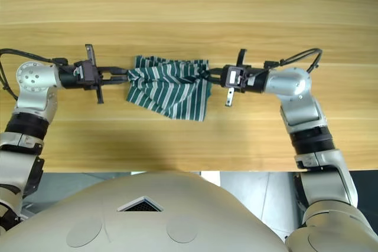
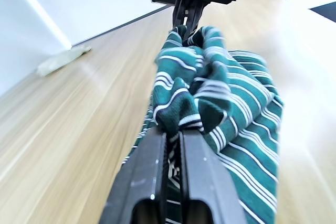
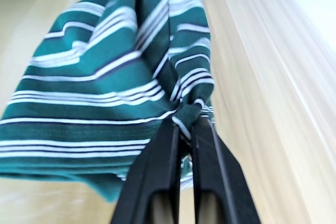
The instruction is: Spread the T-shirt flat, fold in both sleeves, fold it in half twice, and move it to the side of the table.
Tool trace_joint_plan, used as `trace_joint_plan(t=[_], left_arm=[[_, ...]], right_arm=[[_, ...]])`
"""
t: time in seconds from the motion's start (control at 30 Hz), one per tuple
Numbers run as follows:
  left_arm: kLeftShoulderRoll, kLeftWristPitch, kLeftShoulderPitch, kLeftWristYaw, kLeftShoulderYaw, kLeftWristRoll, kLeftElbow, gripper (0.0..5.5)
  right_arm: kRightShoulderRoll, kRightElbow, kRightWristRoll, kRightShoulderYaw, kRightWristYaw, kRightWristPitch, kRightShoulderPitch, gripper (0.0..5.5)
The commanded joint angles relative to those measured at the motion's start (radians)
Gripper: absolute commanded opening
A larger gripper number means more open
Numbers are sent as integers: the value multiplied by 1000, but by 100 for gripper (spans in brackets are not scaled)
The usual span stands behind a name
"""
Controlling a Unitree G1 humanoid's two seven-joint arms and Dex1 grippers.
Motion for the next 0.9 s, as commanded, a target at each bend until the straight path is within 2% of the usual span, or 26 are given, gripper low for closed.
trace_joint_plan(t=[0.03, 0.27, 0.4, 0.47, 0.5, 0.63, 0.8, 0.9], left_arm=[[-68, 5, -93, 58, 26, 77, 159, 15], [-167, 116, -264, 351, 0, 311, 535, 15], [-195, 198, -304, 470, 4, 389, 644, 15], [-202, 219, -311, 483, 20, 395, 664, 68], [-205, 226, -312, 486, 28, 396, 670, 85], [-230, 317, -351, 488, 141, 317, 687, 149], [-251, 453, -405, 473, 300, 209, 691, 231], [-265, 525, -436, 537, 385, 163, 698, 287]], right_arm=[[49, 132, -95, 23, -74, -9, -97, 9], [139, 463, -280, 109, -202, -66, -226, 9], [172, 619, -330, 146, -236, -94, -254, 9], [183, 669, -325, 145, -244, -111, -266, 9], [187, 688, -322, 145, -245, -121, -270, 45], [213, 790, -268, 82, -299, -132, -315, 105], [267, 906, -85, -92, -266, -72, -388, 193], [309, 966, 40, -218, -227, -2, -436, 255]])
